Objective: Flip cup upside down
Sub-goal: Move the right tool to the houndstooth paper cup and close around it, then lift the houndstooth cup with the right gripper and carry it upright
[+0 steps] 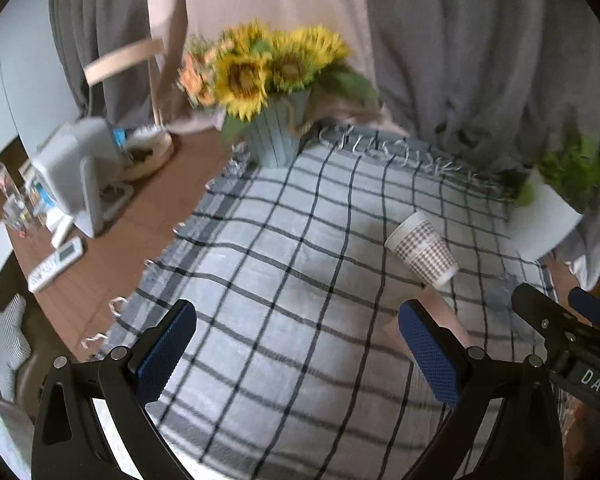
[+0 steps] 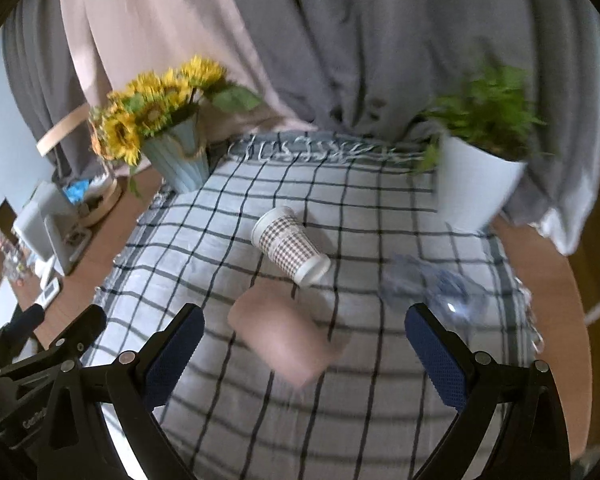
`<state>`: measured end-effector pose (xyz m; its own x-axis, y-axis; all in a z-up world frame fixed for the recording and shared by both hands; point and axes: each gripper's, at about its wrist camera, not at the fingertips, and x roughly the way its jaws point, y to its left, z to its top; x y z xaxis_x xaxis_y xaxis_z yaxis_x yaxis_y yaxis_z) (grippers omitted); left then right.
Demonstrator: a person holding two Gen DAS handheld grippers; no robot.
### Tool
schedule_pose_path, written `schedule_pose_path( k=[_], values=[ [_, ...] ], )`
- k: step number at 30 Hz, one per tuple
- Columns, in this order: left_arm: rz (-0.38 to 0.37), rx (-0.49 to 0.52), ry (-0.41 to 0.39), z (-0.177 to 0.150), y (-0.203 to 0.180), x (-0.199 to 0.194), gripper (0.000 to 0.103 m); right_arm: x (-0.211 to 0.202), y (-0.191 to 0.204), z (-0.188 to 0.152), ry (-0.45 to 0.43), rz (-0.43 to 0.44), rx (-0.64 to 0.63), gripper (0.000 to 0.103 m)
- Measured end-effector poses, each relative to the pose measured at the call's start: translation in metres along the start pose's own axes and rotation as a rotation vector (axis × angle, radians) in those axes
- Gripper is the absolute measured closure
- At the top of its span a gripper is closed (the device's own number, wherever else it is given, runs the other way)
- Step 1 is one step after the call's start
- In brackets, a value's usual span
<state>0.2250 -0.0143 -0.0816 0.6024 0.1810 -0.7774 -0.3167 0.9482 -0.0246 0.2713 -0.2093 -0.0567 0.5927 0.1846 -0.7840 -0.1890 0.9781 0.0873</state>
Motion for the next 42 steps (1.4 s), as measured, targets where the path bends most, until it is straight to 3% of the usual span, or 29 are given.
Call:
schedule_pose_path(
  k=[7, 16, 27, 30, 31, 37, 42],
  values=[
    [0.06, -0.06, 0.095, 0.018, -0.01, 0.056, 0.0, 0.076, -0.006, 0.04, 0.136, 0.051, -0.083, 0.002],
    [0.106, -0.109, 0.197, 0.021, -0.009, 0.113, 0.0, 0.153, 0.007, 0.055, 0.282, 0.092, -0.179, 0.004],
    [0.108, -0.12, 0.284, 0.026, -0.014, 0.156, 0.0, 0.221, 0.01, 0.063, 0.448, 0.113, -0.224, 0.019],
    [0.103, -0.117, 0.302, 0.026, -0.017, 0.163, 0.0, 0.232, 0.008, 0.062, 0.487, 0.135, -0.223, 0.029],
    [0.109, -0.114, 0.303, 0.027, -0.018, 0.165, 0.0, 0.234, 0.008, 0.062, 0.489, 0.139, -0.222, 0.036],
    [0.104, -0.072, 0.296, 0.03, -0.022, 0.162, 0.0, 0.23, 0.006, 0.065, 0.455, 0.14, -0.216, 0.037],
    [0.07, -0.046, 0.245, 0.039, -0.018, 0.136, 0.0, 0.199, 0.001, 0.07, 0.392, 0.122, -0.171, 0.037]
  ],
)
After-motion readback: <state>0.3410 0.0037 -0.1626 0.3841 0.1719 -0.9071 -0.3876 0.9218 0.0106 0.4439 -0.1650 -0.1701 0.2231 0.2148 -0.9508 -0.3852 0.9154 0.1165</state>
